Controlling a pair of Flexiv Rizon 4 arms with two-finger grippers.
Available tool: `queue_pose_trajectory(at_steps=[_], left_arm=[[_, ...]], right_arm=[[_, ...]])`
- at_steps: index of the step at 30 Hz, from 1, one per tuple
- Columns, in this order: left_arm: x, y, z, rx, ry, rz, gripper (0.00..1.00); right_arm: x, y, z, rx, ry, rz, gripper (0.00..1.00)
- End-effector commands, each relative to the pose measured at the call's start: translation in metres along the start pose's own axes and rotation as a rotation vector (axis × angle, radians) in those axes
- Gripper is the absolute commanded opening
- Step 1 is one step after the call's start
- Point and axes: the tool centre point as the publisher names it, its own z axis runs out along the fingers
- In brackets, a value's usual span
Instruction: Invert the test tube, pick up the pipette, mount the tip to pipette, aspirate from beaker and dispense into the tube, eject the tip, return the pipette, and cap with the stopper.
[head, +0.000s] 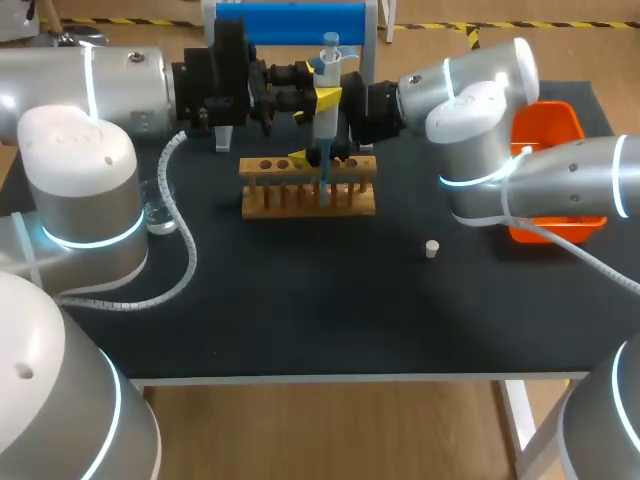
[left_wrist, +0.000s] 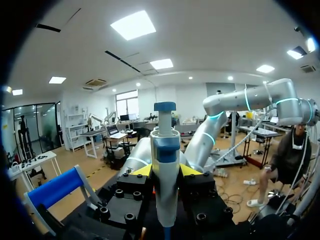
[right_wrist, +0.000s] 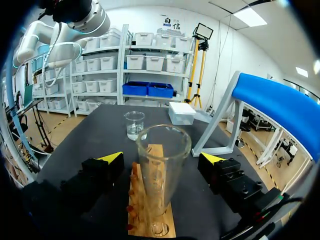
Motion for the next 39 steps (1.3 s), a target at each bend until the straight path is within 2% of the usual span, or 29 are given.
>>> queue_pose_trajectory(at_steps=[1, 3, 8, 16, 23, 29, 33, 39], left_arm=[[0.000, -0.001, -0.002, 0.000, 0.003, 0.000, 0.00], [0.000, -0.001, -0.002, 0.000, 0.003, 0.000, 0.00], [0.000, -0.001, -0.002, 0.000, 0.003, 0.000, 0.00], [0.000, -0.001, -0.002, 0.000, 0.003, 0.000, 0.00], [0.000, -0.001, -0.002, 0.000, 0.003, 0.000, 0.00], [0.000, -0.001, -0.002, 0.000, 0.003, 0.000, 0.00], [0.000, -0.001, -0.002, 0.000, 0.003, 0.000, 0.00], [0.000, -0.001, -0.002, 0.000, 0.003, 0.000, 0.00]], right_arm=[[0.000, 0.000, -0.001, 0.002, 0.001, 0.000, 1.00], [0.000, 0.000, -0.001, 0.002, 0.001, 0.000, 1.00], [0.003, 0.006, -0.022, -0.008, -0.013, -0.023, 1.00], [0.016, 0.014, -0.078, -0.027, -0.024, -0.056, 1.00], [0.044, 0.019, -0.123, -0.050, -0.014, -0.097, 1.00], [0.072, 0.033, -0.158, -0.114, -0.005, -0.103, 1.00], [0.091, 0.043, -0.176, -0.174, 0.006, -0.088, 1.00], [0.112, 0.057, -0.189, -0.245, 0.022, -0.046, 1.00]])
